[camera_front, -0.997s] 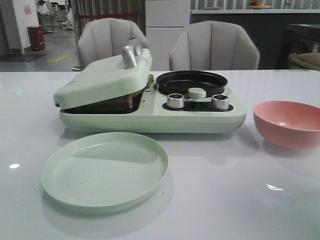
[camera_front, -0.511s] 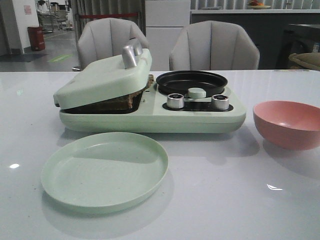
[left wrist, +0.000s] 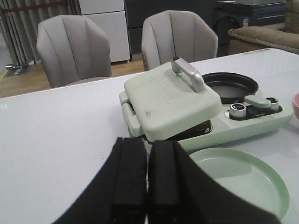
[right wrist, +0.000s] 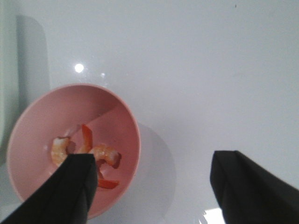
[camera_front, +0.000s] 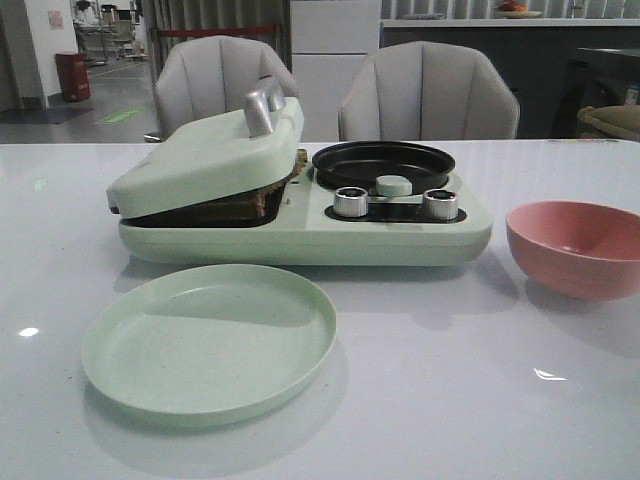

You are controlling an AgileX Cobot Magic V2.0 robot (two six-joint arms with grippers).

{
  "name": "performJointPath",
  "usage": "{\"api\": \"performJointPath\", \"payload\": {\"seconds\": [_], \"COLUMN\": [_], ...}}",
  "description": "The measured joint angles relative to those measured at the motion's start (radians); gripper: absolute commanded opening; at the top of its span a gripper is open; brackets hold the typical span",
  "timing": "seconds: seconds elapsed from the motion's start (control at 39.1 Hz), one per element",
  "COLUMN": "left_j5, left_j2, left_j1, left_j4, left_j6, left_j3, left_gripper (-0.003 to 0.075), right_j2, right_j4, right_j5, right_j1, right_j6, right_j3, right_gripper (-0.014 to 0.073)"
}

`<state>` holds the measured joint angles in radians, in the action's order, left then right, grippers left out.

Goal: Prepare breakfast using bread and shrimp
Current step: 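Reach the right gripper down to the rim of the pink bowl, then grasp the pink bowl rim with the right gripper and lift it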

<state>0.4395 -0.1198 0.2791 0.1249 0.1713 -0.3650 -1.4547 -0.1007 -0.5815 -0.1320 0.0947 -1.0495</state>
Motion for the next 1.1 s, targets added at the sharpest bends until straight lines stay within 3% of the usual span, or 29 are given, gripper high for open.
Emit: {"api": "performJointPath", "payload": {"seconds": [0.23,0.46,0.72,1.1], "left_j5": [0.000,0.000,0.000,0.000], "left_j2": [0.000,0.000,0.000,0.000], "left_j1": [0.000,0.000,0.000,0.000], "left_j4": [0.000,0.000,0.000,0.000], "left_j6": [0.000,0.000,0.000,0.000], "left_j3": [0.002,0.002,0.002,0.002], "left_gripper": [0.0114,0.0114,0.0114,0.0114], "right_j2": [-0.190,-0.309,-0.400,-0.435], "right_j4": [-0.165,-0.210,-0.214,-0.212], "right_j5": [-0.068,-0.070,-0.066,-0.070], "right_j1": [0.000,0.000,0.000,0.000], "right_j6": [-0.204,-0.253,-0.265,-0.265], "right_j3": [-0.095,-0.160,-0.197,-0.232], "right_gripper": [0.0600,0.0591,0.0293,0.0127]}}
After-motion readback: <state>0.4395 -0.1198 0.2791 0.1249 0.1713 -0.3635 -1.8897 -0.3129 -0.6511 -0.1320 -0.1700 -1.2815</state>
